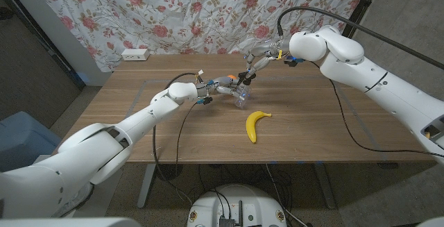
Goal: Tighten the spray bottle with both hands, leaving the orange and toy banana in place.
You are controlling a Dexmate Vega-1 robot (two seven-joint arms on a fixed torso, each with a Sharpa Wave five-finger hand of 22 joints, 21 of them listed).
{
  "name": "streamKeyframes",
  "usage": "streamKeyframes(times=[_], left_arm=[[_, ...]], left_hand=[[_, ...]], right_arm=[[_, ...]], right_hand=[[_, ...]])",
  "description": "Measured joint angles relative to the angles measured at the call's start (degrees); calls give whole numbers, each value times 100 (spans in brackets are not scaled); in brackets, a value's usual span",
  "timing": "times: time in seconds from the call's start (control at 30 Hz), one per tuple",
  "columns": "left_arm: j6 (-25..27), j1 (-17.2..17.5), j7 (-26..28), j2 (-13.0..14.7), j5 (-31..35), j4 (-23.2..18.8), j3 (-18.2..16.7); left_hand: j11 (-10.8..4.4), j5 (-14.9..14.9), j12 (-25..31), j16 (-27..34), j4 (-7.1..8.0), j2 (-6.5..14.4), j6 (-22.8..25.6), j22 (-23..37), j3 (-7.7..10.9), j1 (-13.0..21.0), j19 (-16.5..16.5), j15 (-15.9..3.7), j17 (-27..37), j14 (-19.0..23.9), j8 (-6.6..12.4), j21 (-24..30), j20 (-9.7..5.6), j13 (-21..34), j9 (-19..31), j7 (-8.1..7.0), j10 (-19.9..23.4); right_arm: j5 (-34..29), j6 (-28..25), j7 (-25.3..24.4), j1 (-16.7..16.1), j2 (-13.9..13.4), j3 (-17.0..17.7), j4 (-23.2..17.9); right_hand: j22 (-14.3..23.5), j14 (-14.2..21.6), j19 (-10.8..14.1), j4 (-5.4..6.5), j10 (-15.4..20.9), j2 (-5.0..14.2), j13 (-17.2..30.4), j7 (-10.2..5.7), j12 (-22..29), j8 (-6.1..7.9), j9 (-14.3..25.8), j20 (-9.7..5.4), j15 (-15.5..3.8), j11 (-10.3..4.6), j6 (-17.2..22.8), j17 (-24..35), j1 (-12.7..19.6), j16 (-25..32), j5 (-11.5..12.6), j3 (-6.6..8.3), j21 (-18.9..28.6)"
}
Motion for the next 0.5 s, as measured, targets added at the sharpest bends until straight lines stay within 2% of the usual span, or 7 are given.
streamKeyframes(times=[0.23, 0.4, 0.5], left_arm=[[-22, -26, -5, -25, 2, 59, 3], [-45, -53, -18, -49, 2, 118, 7], [-51, -71, -20, -67, 2, 167, 10]], left_hand=[[0, 0, -12, 0, -24, 0, 0, 0, 24, 0, 0, 0, 0, 0, 0, 0, 0, -3, 0, 0, 0], [-1, 0, -30, 0, -24, 0, 0, 0, 24, 0, 0, 0, 0, 0, 0, 0, 0, -3, 0, 0, 0], [-1, 0, -32, 0, -24, 0, 0, 0, 24, 0, 0, 0, 0, 0, 0, 0, 0, -3, 0, 0, -1]], right_arm=[[-18, -93, -25, 8, 30, -38, 2], [-74, -182, -63, 9, 51, -67, -2], [-118, -231, -83, 9, 55, -71, -3]], right_hand=[[0, 148, 62, 144, 215, 80, 1, 34, 0, 23, -73, -22, -84, -30, 324, 6, -347, 63, -29, -95, 0], [0, 264, 145, 203, 390, 94, 1, 48, 35, 85, -90, -22, -189, 1, 621, 6, -529, 109, -28, -155, 0], [0, 363, 165, 229, 481, 97, 1, 48, 56, 113, -89, -39, -238, -35, 770, 33, -619, 150, -28, -181, 0]])
